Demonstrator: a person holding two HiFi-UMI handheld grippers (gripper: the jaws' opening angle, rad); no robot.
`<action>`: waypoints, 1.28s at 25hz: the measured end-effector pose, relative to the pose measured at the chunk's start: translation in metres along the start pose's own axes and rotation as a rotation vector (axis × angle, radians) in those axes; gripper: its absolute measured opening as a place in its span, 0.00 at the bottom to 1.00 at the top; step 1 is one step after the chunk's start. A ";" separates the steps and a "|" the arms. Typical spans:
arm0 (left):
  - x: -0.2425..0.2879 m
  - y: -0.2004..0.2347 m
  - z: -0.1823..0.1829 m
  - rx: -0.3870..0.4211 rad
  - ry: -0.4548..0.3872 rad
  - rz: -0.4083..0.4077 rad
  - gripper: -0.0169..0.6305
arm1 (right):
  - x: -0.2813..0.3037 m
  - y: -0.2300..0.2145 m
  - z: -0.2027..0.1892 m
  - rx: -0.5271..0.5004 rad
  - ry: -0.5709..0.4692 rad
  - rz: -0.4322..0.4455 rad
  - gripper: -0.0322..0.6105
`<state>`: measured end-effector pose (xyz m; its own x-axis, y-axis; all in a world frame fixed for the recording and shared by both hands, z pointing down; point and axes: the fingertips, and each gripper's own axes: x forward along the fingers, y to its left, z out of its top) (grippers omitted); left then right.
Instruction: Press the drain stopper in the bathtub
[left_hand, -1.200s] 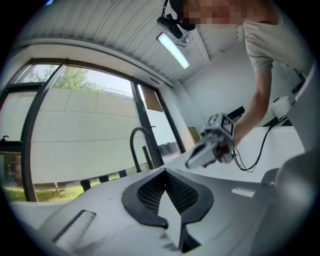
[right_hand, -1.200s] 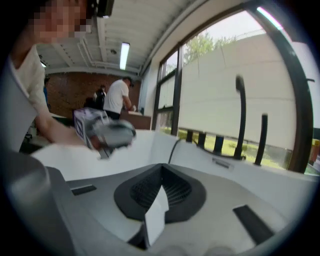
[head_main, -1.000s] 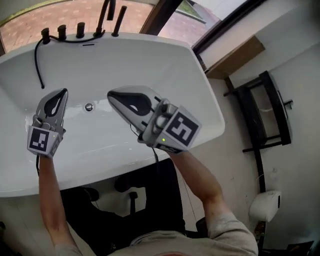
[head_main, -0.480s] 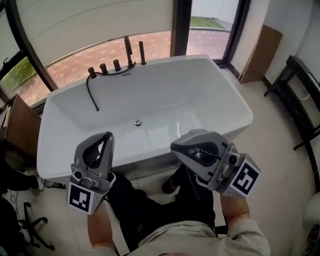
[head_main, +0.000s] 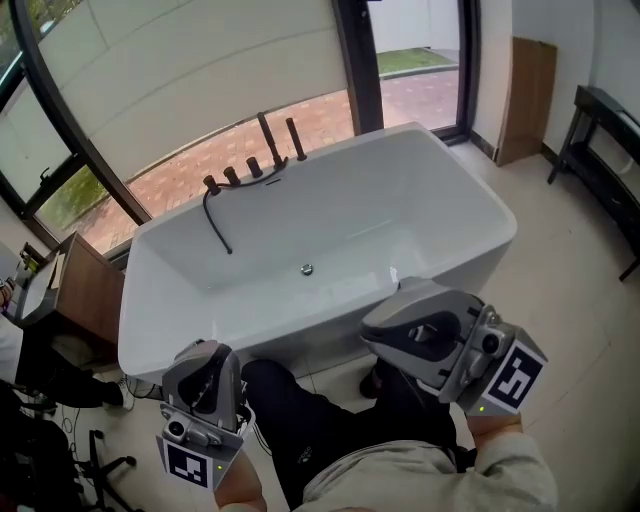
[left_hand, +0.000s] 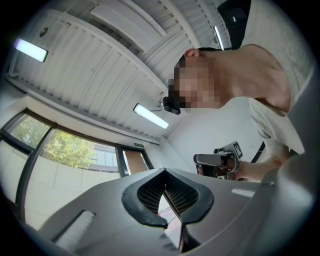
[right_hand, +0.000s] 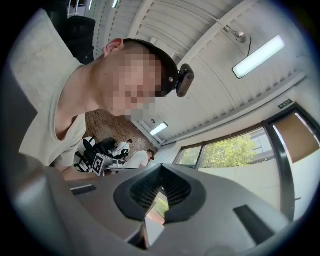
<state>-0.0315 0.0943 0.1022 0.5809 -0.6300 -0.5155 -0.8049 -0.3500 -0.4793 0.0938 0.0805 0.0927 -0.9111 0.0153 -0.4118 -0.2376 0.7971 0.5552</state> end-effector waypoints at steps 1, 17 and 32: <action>-0.001 -0.003 0.010 0.021 -0.015 -0.006 0.04 | 0.000 0.003 0.009 -0.012 -0.019 0.001 0.05; -0.016 0.009 0.002 -0.002 0.014 -0.010 0.04 | -0.009 -0.007 -0.009 -0.053 0.064 -0.035 0.05; -0.014 -0.002 -0.007 0.004 0.036 -0.039 0.04 | -0.003 0.004 -0.024 -0.057 0.102 0.004 0.05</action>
<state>-0.0385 0.0993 0.1153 0.6069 -0.6403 -0.4708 -0.7812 -0.3717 -0.5015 0.0875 0.0694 0.1132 -0.9408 -0.0454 -0.3358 -0.2501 0.7616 0.5978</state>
